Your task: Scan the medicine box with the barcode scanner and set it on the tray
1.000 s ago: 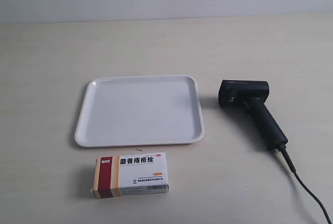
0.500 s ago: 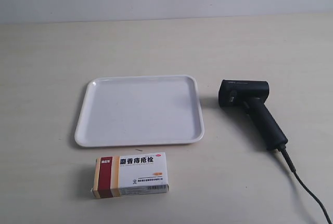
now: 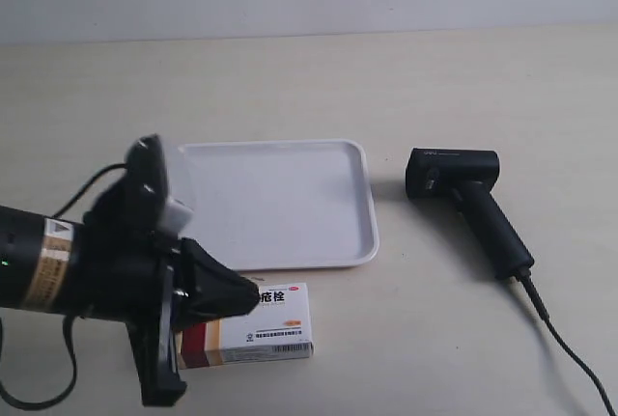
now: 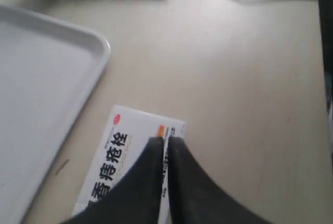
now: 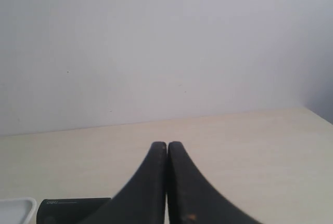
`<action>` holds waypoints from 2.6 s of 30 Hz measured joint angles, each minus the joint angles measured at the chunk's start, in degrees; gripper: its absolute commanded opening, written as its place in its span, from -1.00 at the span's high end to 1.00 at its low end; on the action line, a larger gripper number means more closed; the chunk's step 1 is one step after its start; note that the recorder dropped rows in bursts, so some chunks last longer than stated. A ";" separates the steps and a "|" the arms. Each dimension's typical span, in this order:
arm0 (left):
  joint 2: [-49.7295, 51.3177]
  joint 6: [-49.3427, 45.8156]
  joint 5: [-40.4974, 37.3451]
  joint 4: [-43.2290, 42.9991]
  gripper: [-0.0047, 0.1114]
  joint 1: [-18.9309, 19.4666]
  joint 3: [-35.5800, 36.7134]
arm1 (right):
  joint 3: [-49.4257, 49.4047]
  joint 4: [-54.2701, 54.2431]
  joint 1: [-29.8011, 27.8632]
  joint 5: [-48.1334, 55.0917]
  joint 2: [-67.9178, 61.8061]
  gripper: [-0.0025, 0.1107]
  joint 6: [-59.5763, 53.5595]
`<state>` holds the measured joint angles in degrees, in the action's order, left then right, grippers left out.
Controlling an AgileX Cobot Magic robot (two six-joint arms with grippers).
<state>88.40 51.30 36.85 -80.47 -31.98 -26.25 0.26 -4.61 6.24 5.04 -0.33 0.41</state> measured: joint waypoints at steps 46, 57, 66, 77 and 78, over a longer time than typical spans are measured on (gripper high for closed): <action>5.33 -8.24 1.03 -13.30 0.92 15.18 -14.66 | 0.00 -7.63 0.00 -1.91 -0.61 0.95 9.89; 15.15 -1.50 8.00 -19.83 0.92 16.76 -20.44 | 12.23 -7.50 9.46 -4.22 -47.65 0.65 6.86; 15.24 -1.37 7.78 -19.97 0.92 16.76 -20.59 | 29.19 -7.26 17.46 -4.44 -85.13 -0.81 -1.63; 15.24 -1.54 5.88 -19.97 0.92 16.76 -20.85 | 36.28 -7.26 17.50 -9.66 -103.07 -0.55 -8.84; 15.24 -1.54 5.88 -19.97 0.92 16.76 -20.85 | 36.40 -7.26 17.50 -10.62 -103.79 -0.41 -9.48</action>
<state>103.65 49.76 42.73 -100.44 -15.22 -47.10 36.66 -11.87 23.74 -5.58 -104.12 -9.07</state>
